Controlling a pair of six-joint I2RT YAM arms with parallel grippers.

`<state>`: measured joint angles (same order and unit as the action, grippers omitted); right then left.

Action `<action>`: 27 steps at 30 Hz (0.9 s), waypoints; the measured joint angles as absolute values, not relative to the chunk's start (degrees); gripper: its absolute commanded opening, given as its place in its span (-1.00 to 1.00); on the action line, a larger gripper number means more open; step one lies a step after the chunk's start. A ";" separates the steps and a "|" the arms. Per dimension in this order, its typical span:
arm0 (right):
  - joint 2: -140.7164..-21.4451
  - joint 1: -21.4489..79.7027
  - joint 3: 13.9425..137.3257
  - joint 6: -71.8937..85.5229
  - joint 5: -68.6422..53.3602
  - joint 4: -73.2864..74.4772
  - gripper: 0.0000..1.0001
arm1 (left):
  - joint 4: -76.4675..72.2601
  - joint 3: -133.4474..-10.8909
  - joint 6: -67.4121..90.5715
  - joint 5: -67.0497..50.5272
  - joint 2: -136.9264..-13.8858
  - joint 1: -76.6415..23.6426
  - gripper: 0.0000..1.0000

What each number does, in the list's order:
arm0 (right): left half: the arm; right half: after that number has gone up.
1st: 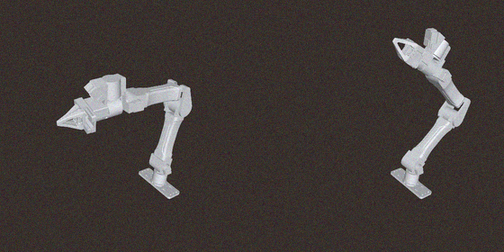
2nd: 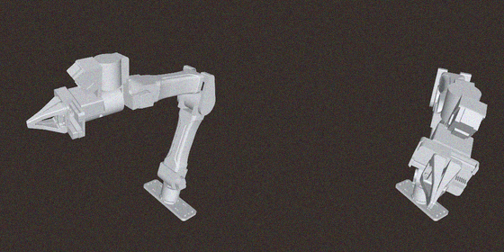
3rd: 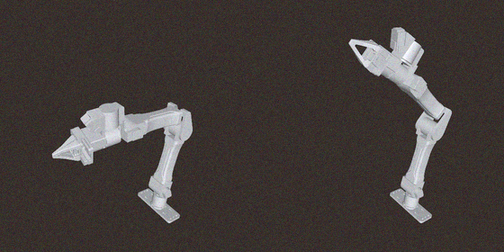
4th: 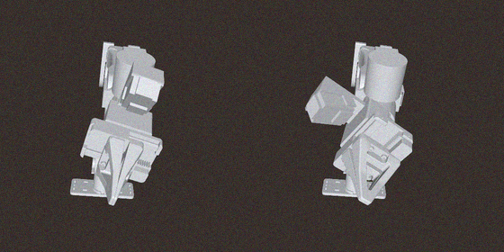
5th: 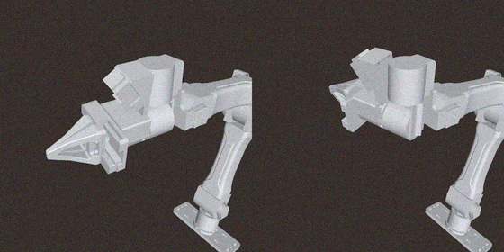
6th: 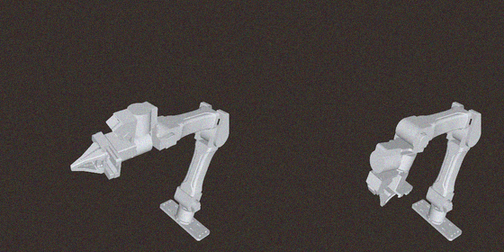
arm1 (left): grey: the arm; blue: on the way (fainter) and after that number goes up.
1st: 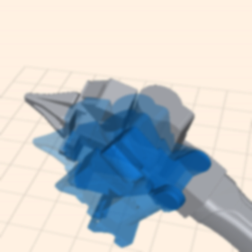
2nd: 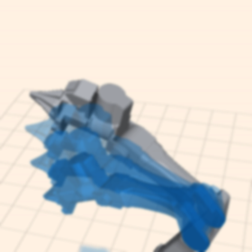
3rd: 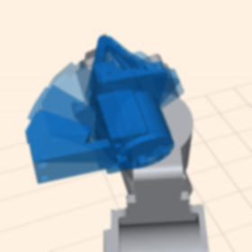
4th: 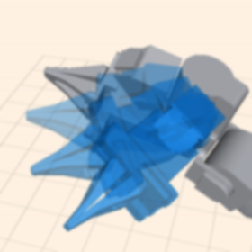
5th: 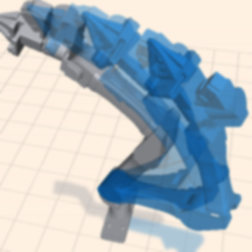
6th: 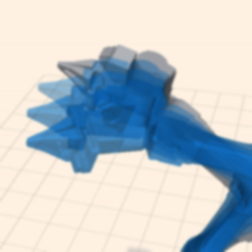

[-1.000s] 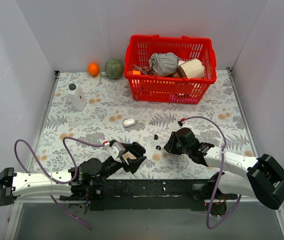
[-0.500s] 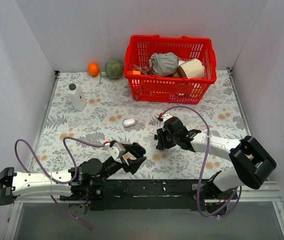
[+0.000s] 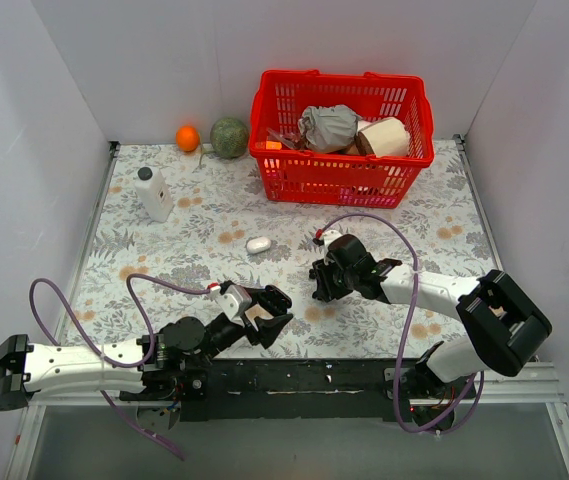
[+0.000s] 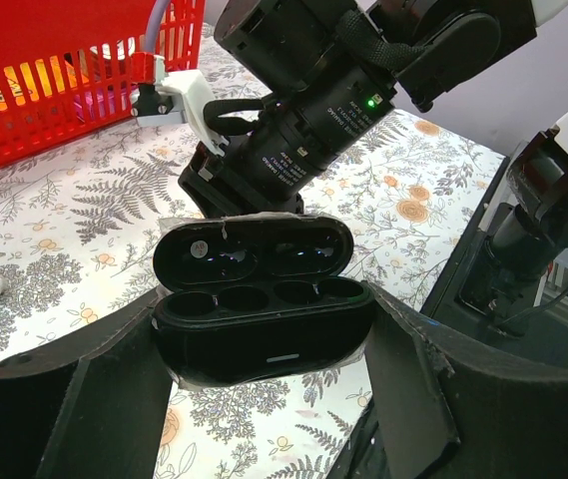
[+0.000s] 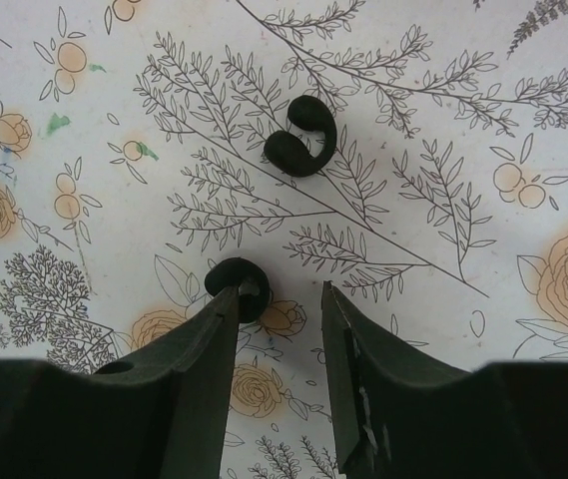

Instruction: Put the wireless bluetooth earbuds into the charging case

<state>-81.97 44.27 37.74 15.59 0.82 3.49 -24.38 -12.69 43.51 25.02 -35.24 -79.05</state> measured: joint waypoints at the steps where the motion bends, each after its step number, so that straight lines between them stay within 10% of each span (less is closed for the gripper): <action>1: -82.04 44.27 37.74 15.55 0.58 3.42 -0.07 | -24.38 -12.69 43.48 25.02 -35.31 -79.05 -1.00; 27: -84.12 44.21 38.15 15.07 -4.08 1.48 -0.58 | -23.94 -12.69 43.79 25.06 -34.92 -79.26 -1.00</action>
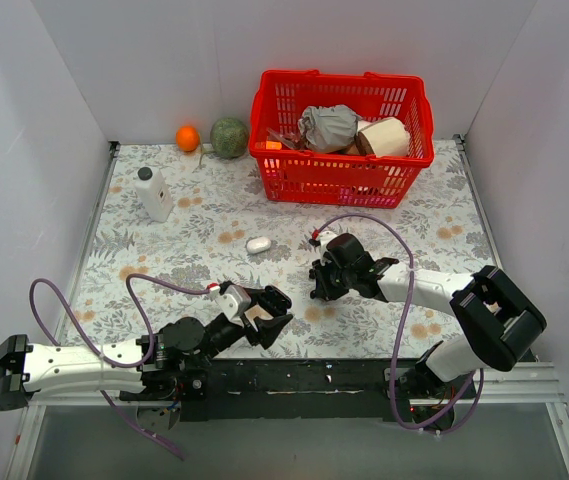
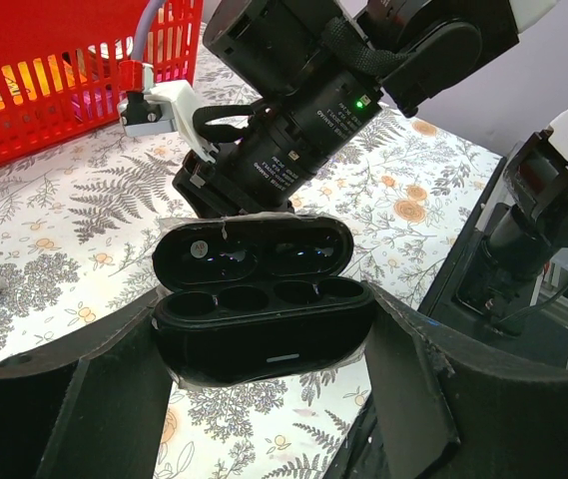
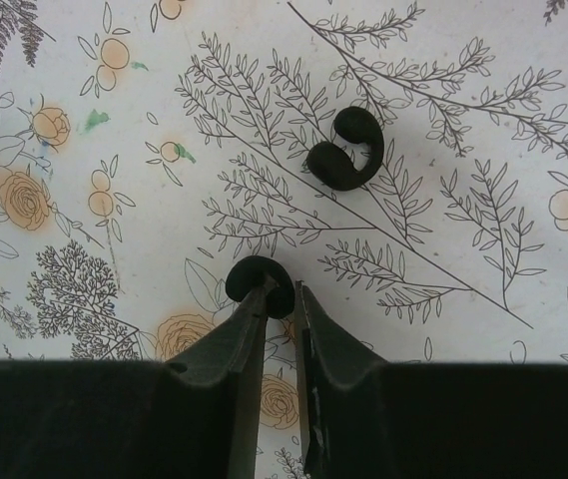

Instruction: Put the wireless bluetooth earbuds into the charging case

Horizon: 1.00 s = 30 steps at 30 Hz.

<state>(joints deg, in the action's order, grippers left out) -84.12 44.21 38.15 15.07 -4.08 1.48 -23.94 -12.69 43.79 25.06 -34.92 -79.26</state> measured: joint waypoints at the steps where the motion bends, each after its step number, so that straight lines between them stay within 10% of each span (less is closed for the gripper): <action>1: -84.12 44.21 38.15 15.11 -4.34 1.43 -0.62 | -23.94 -12.69 43.79 25.08 -34.87 -79.26 -1.00; 6: -84.12 44.21 38.15 15.00 -4.54 1.26 -0.97 | -23.92 -12.69 43.79 25.06 -34.76 -79.26 -1.00; 28: -68.86 43.20 20.01 49.08 1.91 -8.21 -0.97 | -24.05 -12.69 43.72 25.08 -34.54 -79.35 -1.00; 30: -66.61 43.18 17.85 51.94 3.18 -9.15 -0.72 | -24.10 -12.69 43.75 25.08 -34.50 -79.37 -1.00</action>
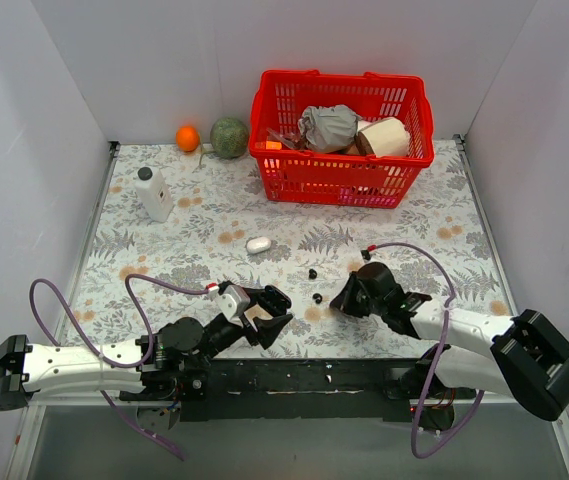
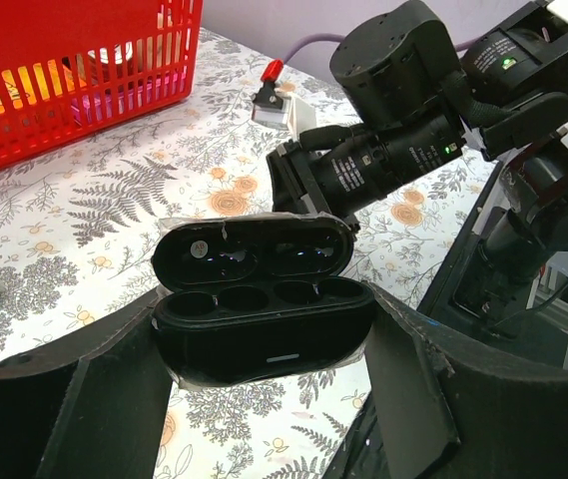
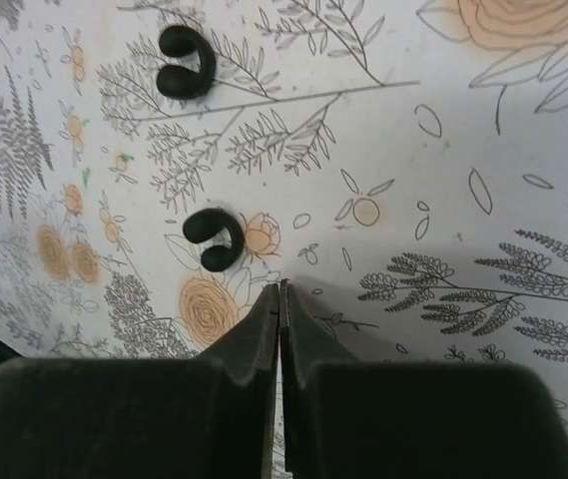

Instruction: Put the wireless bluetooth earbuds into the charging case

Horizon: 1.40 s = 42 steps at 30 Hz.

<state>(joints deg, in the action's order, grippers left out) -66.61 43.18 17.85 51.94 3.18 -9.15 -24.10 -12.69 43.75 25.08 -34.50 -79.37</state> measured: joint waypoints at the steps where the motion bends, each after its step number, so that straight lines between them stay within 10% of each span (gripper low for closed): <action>1: -65.89 43.18 17.72 52.34 3.75 -8.73 -0.56 | -24.12 -12.69 43.72 25.08 -34.50 -79.37 -1.00; 8: -66.26 43.13 24.62 41.76 4.29 -5.54 0.04 | -24.86 -12.69 43.75 25.12 -34.98 -79.68 -1.00; 42: -79.88 43.03 35.94 13.50 -2.13 3.75 0.12 | -23.53 -12.69 43.72 26.17 -35.42 -80.01 -1.00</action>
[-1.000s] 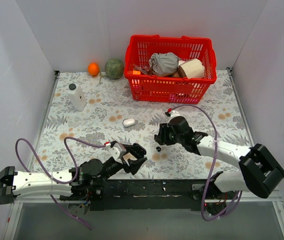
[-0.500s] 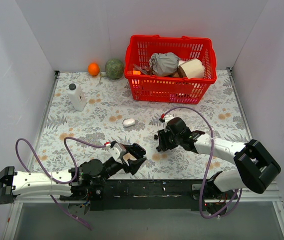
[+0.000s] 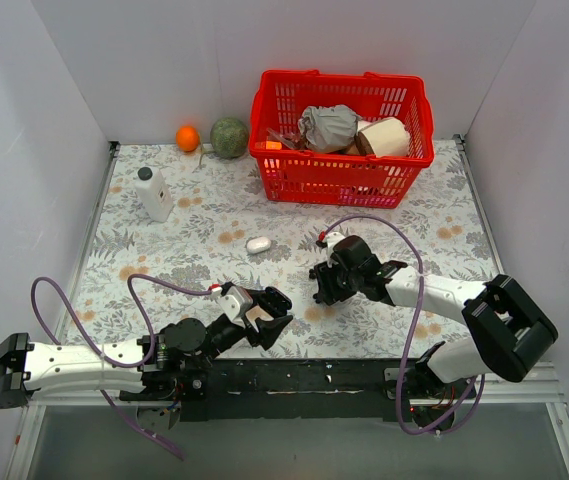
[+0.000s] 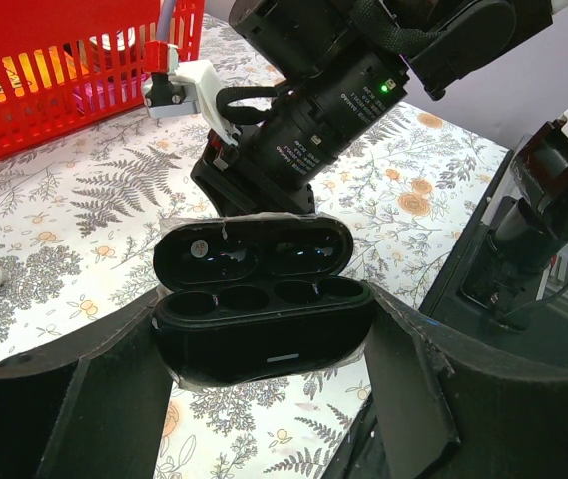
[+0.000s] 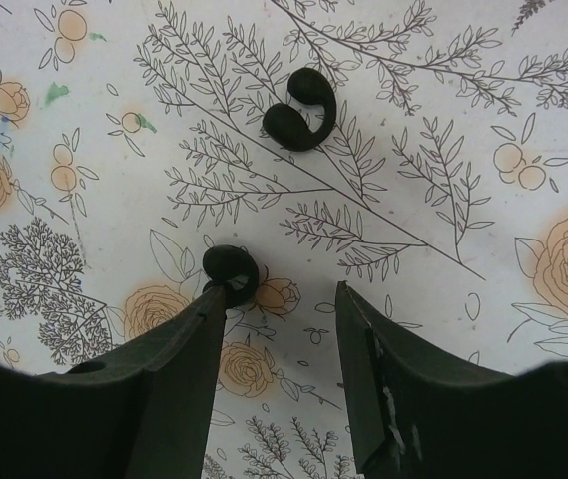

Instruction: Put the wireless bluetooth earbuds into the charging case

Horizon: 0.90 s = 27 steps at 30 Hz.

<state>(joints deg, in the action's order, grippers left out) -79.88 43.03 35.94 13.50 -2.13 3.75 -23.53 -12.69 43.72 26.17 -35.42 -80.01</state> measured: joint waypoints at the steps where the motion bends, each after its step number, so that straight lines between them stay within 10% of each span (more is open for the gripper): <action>1: -79.90 43.00 35.94 13.45 -2.15 3.73 0.11 | -23.53 -12.69 43.72 26.17 -35.42 -80.01 -1.00; 27: -83.79 44.01 38.48 14.22 -4.56 2.55 -0.06 | -23.51 -12.45 43.97 26.46 -34.30 -80.01 -1.00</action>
